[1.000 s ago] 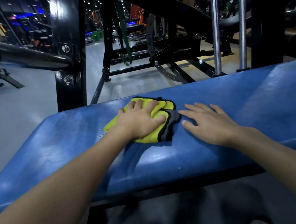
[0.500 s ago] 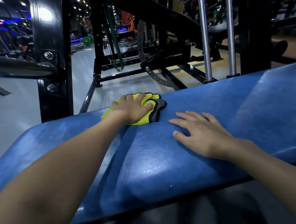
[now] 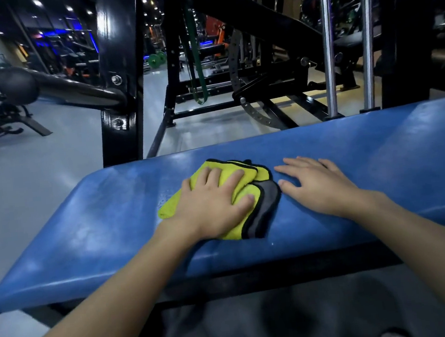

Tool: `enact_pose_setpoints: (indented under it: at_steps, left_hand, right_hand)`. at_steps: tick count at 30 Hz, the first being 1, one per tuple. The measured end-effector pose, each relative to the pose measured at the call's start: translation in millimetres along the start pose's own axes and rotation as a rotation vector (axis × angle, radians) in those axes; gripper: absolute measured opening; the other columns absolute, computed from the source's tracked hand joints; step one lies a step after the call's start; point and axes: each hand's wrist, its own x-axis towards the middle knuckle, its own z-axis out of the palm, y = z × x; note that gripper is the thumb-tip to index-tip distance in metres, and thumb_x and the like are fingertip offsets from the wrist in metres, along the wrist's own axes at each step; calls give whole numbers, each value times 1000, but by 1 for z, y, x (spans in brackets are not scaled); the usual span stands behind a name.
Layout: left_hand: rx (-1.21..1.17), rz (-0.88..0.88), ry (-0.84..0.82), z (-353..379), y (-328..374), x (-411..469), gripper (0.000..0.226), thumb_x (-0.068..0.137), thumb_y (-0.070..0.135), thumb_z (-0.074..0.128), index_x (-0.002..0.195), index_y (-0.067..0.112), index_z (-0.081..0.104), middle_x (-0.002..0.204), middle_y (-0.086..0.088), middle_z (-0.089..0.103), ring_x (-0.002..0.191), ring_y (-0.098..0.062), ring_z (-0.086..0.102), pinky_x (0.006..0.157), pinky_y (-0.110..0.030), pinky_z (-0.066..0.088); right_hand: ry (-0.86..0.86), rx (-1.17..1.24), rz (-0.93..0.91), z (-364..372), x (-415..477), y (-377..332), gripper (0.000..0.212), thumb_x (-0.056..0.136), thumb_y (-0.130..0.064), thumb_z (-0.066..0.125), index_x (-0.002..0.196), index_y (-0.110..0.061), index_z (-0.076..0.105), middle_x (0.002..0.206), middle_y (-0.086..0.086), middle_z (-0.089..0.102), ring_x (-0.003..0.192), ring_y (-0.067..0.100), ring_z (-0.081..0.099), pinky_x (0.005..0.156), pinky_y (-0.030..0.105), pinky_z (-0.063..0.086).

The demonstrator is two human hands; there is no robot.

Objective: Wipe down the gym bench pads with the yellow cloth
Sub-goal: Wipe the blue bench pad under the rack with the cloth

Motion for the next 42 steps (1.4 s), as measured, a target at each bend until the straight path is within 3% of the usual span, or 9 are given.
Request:
enact_pose_setpoints:
  at_steps: [5, 8, 9, 11, 13, 15, 20, 31, 42]
  left_hand:
    - [24, 2, -20, -4, 3, -45, 67, 93, 73, 15, 155, 47, 6, 166, -3, 14, 154, -22, 2, 121, -54, 10]
    - [-38, -12, -3, -11, 2, -54, 76, 84, 80, 8, 154, 49, 3, 166, -3, 14, 154, -23, 4, 121, -55, 10]
    - [-56, -27, -6, -11, 1, -54, 81, 79, 82, 3, 154, 49, 3, 166, -3, 13, 154, -23, 4, 121, -55, 11]
    - [-38, -45, -38, -9, 0, -50, 82, 79, 83, 4, 153, 50, 3, 167, -3, 9, 154, -26, 1, 119, -57, 11]
    - [-18, -44, -68, -5, -2, -38, 76, 85, 83, 12, 152, 51, 2, 168, -2, 5, 154, -28, -1, 119, -59, 11]
    - [-27, -36, -76, -4, -7, -20, 76, 84, 83, 17, 151, 51, 5, 167, -1, 8, 154, -28, 2, 118, -59, 14]
    - [-34, -62, -50, 2, -23, 43, 74, 84, 83, 23, 150, 52, 13, 163, -3, 19, 149, -31, 15, 115, -61, 20]
    - [-102, -166, -72, 2, -43, 166, 74, 90, 77, 24, 155, 44, 15, 163, -9, 23, 149, -35, 19, 114, -59, 18]
    - [-44, -46, -17, 7, -34, 64, 72, 88, 74, 18, 154, 45, 14, 163, -6, 22, 152, -29, 13, 119, -56, 13]
  right_hand:
    - [32, -25, -14, 0, -7, -4, 48, 105, -45, 28, 148, -32, 42, 161, -6, 29, 150, 15, 18, 121, 44, 9]
    - [94, -72, -69, -3, -7, -7, 43, 103, -47, 22, 120, -31, 59, 142, -6, 52, 143, 17, 34, 118, 47, 15]
    - [89, -65, -70, -5, -6, -7, 47, 102, -50, 19, 124, -33, 57, 143, -7, 51, 143, 17, 33, 118, 48, 13]
    - [15, -56, -19, -6, -4, -3, 55, 100, -59, 16, 147, -41, 38, 161, -9, 29, 151, 20, 16, 121, 51, 4]
    - [-91, -112, 18, -4, -2, 1, 60, 98, -65, 14, 154, -46, 18, 166, -12, 7, 153, 21, 0, 121, 53, -3]
    - [-146, -153, 29, -2, 1, 2, 61, 97, -67, 13, 154, -47, 11, 166, -12, -1, 153, 22, -6, 121, 53, -6]
    - [-134, -178, 41, 1, 4, 1, 61, 97, -66, 13, 155, -47, 8, 166, -13, -4, 153, 21, -8, 121, 53, -5]
    - [-85, -159, 34, 8, 4, 4, 63, 94, -67, 13, 154, -47, 10, 165, -16, -2, 152, 17, -8, 121, 51, -6]
    - [-87, -119, 44, 1, 2, 2, 61, 96, -65, 18, 154, -46, 15, 166, -14, 5, 152, 18, -4, 121, 51, -3]
